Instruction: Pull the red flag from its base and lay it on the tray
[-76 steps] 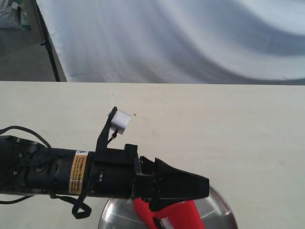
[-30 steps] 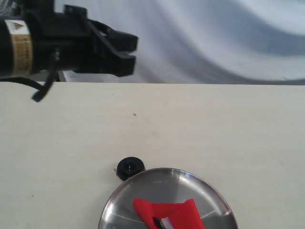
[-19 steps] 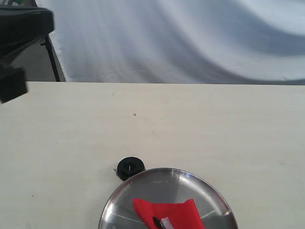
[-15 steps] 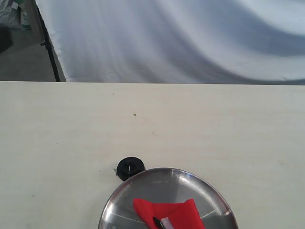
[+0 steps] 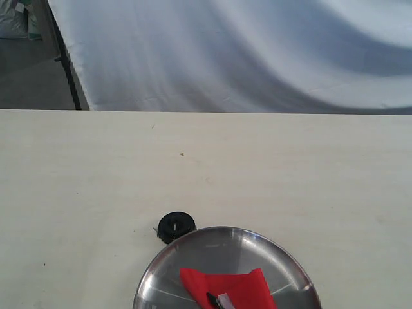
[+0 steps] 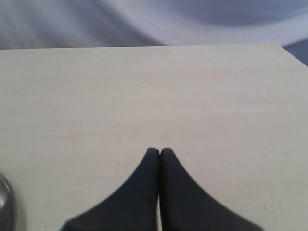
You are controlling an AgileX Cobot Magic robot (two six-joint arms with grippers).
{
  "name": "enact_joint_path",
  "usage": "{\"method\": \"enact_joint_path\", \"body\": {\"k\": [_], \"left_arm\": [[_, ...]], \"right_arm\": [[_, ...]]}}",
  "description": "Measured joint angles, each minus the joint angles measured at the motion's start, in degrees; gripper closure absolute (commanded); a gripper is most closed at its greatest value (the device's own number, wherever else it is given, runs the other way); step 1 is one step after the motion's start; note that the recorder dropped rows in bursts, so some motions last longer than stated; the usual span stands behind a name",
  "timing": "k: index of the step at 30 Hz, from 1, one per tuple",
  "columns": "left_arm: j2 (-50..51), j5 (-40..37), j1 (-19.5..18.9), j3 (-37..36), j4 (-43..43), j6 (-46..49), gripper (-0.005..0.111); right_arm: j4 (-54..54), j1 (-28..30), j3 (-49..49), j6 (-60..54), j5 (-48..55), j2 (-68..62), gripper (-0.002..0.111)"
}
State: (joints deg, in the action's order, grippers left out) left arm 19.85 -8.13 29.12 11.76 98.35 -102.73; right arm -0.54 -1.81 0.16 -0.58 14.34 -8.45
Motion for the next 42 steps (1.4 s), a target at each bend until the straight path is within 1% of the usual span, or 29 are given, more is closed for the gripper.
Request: {"method": "enact_joint_path", "body": {"k": [2,3,6,8,11,18,22,29,31,35,38,42], "left_arm": [[0.0,2.5,0.0,0.0,-0.5,-9.5,0.107],[0.0,4.1,0.0,0.0,-2.2,-12.9,0.107],[0.0,9.3,0.0,0.0,-9.7,-17.3,0.107],[0.0,13.3,0.0,0.0,-12.2,-17.4,0.107],[0.0,18.8,0.0,0.0,-13.7,-17.4,0.107],[0.0,29.0,0.0,0.0,-13.9,-17.4,0.107],[0.0,31.2,0.0,0.0,-13.9,-17.4,0.107],[0.0,31.6,0.0,0.0,-15.0,-17.4,0.107],[0.0,31.7,0.0,0.0,-19.4,-17.4,0.107],[0.0,31.9,0.0,0.0,-34.1,-17.4,0.107],[0.0,31.9,0.0,0.0,-43.1,-17.4,0.107],[0.0,31.8,0.0,0.0,-48.8,-17.4,0.107]], "right_arm": [[0.0,0.0,0.0,0.0,0.0,0.0,0.109],[0.0,0.0,0.0,0.0,0.0,0.0,0.109],[0.0,0.0,0.0,0.0,0.0,0.0,0.109],[0.0,0.0,0.0,0.0,0.0,0.0,0.109],[0.0,0.0,0.0,0.0,0.0,0.0,0.109],[0.0,0.0,0.0,0.0,0.0,0.0,0.109],[0.0,0.0,0.0,0.0,0.0,0.0,0.109],[0.0,0.0,0.0,0.0,0.0,0.0,0.109],[0.0,0.0,0.0,0.0,0.0,0.0,0.109],[0.0,0.0,0.0,0.0,0.0,0.0,0.109],[0.0,0.0,0.0,0.0,0.0,0.0,0.109],[0.0,0.0,0.0,0.0,0.0,0.0,0.109]]}}
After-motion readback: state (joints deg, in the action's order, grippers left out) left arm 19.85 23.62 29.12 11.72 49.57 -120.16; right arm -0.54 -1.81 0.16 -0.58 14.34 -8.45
